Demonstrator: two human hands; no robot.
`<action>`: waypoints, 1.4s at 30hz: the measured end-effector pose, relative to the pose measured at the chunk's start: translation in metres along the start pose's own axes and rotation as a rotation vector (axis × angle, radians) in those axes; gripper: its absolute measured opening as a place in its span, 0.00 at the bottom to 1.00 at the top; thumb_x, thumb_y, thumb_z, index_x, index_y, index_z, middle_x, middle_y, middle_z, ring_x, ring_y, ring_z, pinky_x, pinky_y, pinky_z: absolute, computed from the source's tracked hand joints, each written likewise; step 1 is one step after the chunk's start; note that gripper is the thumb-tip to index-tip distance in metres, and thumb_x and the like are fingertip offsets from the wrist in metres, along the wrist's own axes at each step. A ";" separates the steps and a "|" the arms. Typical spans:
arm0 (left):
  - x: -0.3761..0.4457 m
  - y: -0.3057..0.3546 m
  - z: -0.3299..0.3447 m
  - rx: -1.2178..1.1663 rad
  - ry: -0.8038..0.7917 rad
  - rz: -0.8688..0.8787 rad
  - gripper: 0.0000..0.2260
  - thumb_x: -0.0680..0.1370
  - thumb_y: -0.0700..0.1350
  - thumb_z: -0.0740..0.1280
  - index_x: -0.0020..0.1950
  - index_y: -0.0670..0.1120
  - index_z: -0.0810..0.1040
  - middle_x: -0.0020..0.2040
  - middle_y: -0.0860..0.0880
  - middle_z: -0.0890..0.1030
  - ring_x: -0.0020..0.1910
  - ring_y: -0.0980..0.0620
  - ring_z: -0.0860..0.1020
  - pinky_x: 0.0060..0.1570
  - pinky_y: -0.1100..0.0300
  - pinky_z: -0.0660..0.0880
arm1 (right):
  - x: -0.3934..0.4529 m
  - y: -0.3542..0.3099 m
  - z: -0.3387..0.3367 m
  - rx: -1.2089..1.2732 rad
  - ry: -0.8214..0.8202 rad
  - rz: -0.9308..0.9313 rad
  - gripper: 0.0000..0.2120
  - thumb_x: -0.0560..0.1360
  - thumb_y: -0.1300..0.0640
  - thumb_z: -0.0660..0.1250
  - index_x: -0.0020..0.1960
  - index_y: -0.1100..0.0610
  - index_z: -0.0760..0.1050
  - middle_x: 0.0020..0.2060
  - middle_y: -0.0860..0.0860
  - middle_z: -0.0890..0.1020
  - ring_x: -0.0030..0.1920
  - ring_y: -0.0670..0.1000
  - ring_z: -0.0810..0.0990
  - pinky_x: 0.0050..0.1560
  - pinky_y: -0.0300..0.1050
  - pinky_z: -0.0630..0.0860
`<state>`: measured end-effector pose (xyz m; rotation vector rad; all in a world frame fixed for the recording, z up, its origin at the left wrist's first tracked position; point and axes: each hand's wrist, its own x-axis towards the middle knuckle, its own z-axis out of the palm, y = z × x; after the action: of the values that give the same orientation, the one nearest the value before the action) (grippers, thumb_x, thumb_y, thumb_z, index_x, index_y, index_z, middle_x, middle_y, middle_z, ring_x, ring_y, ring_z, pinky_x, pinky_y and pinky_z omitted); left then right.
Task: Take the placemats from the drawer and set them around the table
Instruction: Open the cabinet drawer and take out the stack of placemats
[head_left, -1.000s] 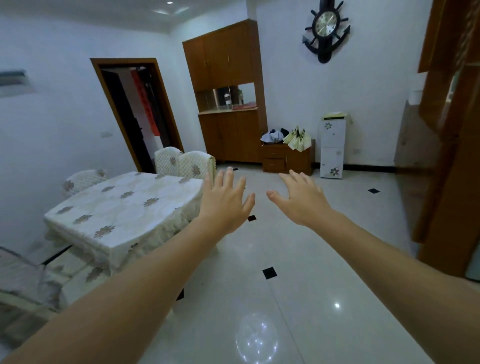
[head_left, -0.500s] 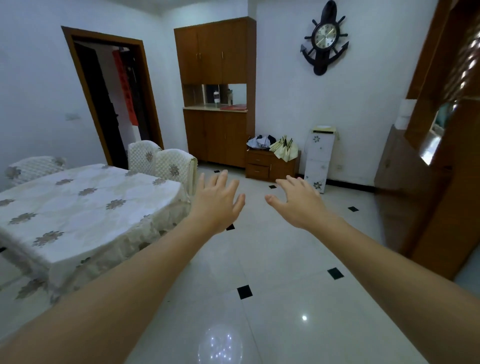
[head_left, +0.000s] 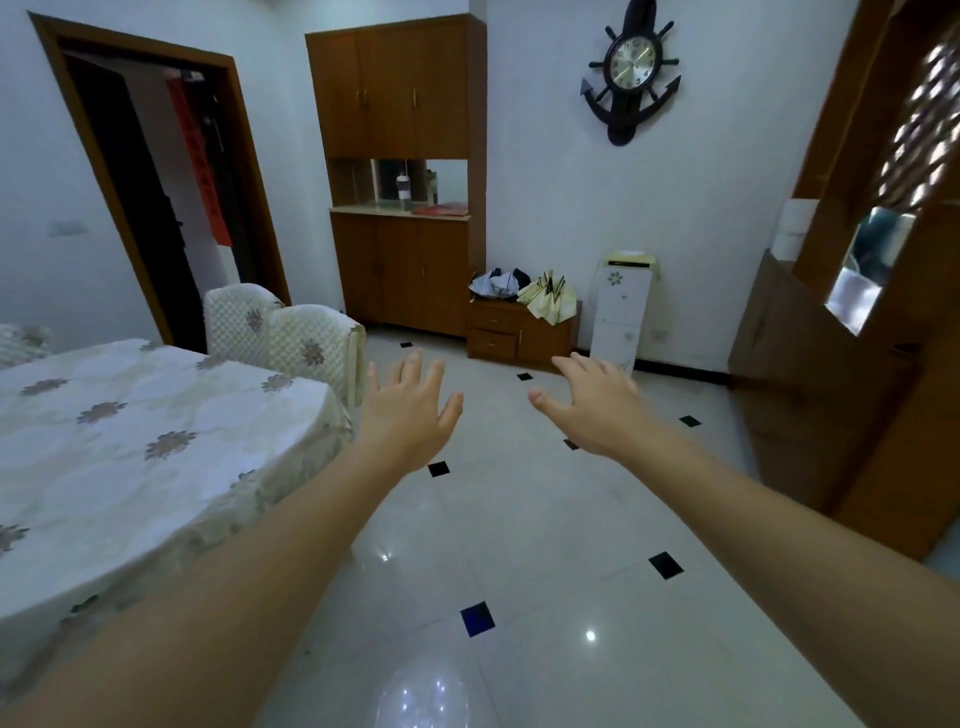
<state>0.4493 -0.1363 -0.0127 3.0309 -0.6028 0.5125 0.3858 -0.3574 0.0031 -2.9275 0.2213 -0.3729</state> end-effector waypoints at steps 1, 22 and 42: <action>0.006 -0.002 0.005 -0.007 0.001 -0.006 0.28 0.82 0.61 0.45 0.79 0.49 0.53 0.79 0.44 0.55 0.78 0.44 0.54 0.76 0.40 0.48 | 0.008 0.000 0.004 -0.001 0.001 0.000 0.35 0.78 0.32 0.50 0.78 0.50 0.56 0.78 0.51 0.58 0.77 0.56 0.54 0.75 0.59 0.52; 0.236 0.063 0.086 0.089 -0.011 -0.054 0.29 0.82 0.62 0.45 0.79 0.50 0.55 0.79 0.44 0.55 0.78 0.44 0.53 0.76 0.40 0.46 | 0.259 0.106 0.079 0.125 -0.030 -0.120 0.35 0.78 0.32 0.51 0.78 0.51 0.57 0.77 0.51 0.60 0.77 0.56 0.55 0.74 0.57 0.53; 0.438 -0.031 0.175 0.117 -0.046 -0.082 0.30 0.81 0.64 0.44 0.79 0.51 0.54 0.80 0.44 0.54 0.78 0.44 0.53 0.76 0.39 0.47 | 0.456 0.106 0.131 0.052 -0.081 -0.127 0.35 0.78 0.32 0.51 0.78 0.50 0.55 0.78 0.51 0.58 0.77 0.56 0.53 0.75 0.58 0.52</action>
<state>0.8983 -0.2825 -0.0367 3.1701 -0.4641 0.4927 0.8434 -0.5164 -0.0358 -2.9055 0.0141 -0.2736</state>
